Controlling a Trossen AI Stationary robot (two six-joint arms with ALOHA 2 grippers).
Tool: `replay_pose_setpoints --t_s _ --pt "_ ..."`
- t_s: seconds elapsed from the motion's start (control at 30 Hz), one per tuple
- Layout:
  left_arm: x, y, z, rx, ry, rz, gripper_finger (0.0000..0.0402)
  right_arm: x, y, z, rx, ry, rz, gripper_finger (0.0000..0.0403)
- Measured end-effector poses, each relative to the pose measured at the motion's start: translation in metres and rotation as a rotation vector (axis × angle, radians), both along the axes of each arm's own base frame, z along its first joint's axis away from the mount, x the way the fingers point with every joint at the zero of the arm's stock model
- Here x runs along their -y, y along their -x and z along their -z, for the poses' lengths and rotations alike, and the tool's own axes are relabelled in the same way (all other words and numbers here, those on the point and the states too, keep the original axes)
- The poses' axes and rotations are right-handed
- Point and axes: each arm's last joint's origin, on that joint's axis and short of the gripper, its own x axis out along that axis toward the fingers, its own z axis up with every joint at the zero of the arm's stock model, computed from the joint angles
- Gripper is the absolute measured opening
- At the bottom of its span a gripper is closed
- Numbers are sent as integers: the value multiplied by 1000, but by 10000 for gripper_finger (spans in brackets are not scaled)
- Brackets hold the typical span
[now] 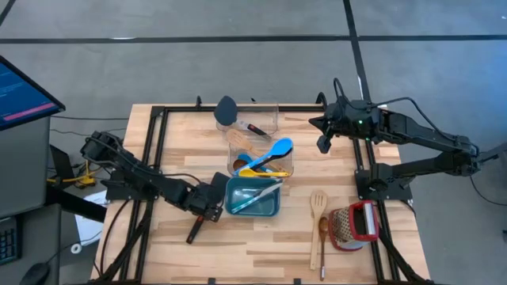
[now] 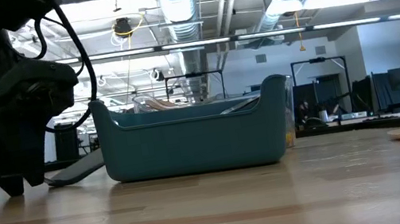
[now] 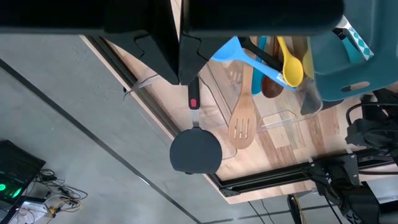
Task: Pick & Place Kitchen Items
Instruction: Put the turner spatula into the top transparent bin
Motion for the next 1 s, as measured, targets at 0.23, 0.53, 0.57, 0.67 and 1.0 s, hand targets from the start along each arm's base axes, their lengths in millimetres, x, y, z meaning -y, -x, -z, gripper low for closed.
replay_pose_setpoints --t_s 0.23,0.53,0.57,0.67,1.0 --pt "0 0 0 1 -5 -1 161 0 0 0 0 0 0 0" --pt "-1 -1 0 20 -34 -13 161 0 0 0 0 0 0 0" --pt "-1 -1 0 22 -34 -13 161 0 0 0 0 0 0 0" --pt "-1 -1 -1 26 -33 -13 161 0 0 0 0 0 0 0" --pt "-1 -2 -1 36 -35 -15 161 0 0 0 0 0 0 0"
